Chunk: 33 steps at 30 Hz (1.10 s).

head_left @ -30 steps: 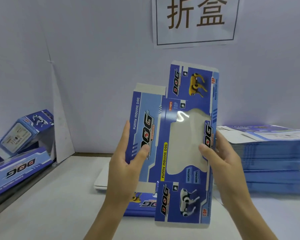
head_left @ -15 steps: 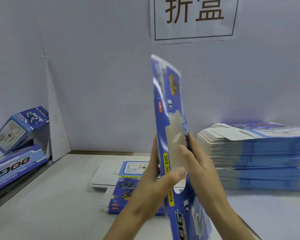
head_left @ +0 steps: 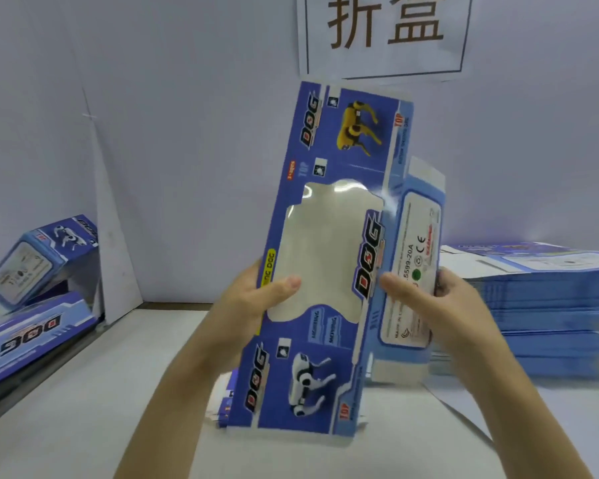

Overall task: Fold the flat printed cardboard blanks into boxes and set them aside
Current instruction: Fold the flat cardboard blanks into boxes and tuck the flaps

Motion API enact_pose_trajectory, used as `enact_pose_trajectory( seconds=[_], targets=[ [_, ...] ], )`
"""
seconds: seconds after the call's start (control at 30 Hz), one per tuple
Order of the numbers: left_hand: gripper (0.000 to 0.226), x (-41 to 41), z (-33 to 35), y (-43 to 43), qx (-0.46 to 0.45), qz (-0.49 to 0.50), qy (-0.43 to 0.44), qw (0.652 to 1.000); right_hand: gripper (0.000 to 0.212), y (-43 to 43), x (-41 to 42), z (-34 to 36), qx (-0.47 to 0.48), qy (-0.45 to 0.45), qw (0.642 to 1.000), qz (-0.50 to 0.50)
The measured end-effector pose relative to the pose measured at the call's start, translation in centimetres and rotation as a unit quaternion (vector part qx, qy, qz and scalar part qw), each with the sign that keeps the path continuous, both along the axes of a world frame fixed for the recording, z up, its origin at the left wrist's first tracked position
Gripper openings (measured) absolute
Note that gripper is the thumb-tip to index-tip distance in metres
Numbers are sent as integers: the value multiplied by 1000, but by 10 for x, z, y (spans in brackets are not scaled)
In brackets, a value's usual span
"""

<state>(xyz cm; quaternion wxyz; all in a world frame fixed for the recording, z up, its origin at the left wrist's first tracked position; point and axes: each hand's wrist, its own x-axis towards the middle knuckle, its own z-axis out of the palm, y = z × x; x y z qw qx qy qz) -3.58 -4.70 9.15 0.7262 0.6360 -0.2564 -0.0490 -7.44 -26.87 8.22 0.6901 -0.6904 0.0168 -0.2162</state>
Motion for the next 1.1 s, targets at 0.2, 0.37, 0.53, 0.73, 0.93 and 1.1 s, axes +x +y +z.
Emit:
enact_pose_trajectory(
  seconds=[0.2,0.37,0.53,0.73,0.93,1.1],
  targets=[
    [17,9,3,6,13,74,-36,996,45,5,4,3,106,-47,992,50],
    [39,10,-2,14,-92,114,-4,989,32,9,1,8,61,-37,982,173],
    [40,0,-2,12,-101,116,0,988,38,16,-2,7,97,-55,983,146],
    [30,-7,5,13,-71,112,-57,990,26,12,-15,14,65,-73,985,141],
    [33,-15,8,15,19,30,-49,998,40,7,-22,19,53,-82,993,66],
    [32,-13,5,9,-15,42,-21,999,32,9,-30,25,66,-124,988,68]
  ],
)
